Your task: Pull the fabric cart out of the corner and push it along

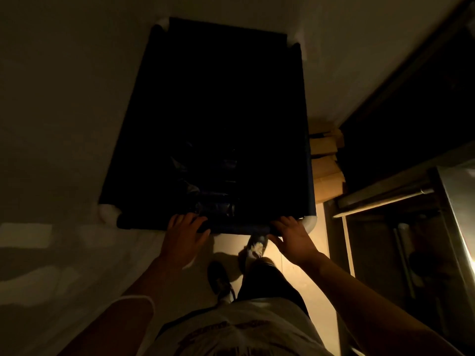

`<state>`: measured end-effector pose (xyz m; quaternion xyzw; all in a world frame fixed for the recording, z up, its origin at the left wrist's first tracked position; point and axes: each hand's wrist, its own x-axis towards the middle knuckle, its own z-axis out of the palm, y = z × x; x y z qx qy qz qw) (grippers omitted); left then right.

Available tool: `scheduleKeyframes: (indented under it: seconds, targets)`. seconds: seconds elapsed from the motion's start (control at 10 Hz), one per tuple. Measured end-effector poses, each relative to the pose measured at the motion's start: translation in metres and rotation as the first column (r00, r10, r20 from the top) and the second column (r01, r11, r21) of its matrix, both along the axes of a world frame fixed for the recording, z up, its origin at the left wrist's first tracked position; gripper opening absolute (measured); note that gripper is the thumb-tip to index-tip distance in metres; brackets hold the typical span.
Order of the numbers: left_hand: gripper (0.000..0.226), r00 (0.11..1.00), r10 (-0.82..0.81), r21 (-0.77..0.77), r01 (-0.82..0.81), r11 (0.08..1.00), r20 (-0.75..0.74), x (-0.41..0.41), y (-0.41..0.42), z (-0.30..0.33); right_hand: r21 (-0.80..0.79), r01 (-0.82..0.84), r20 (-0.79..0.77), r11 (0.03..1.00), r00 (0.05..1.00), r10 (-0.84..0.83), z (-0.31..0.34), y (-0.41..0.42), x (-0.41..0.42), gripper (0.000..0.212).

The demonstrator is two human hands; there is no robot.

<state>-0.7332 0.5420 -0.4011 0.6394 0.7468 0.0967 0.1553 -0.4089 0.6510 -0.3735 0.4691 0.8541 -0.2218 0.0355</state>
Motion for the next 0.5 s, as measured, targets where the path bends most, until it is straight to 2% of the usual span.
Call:
scheduleKeyframes:
  seconds: [0.3,0.5]
  targets:
    - [0.062,1.0,0.004,-0.05,-0.004,0.999,-0.006,0.005,-0.02,0.02,0.05,0.086,-0.045,0.995,0.995,-0.084,0.017,-0.036,-0.001,0.049]
    - [0.062,1.0,0.008,0.014,-0.008,1.0,-0.004,0.016,-0.041,0.028,0.104,0.102,-0.099,0.989,0.991,-0.092,0.028,-0.056,0.016,0.05]
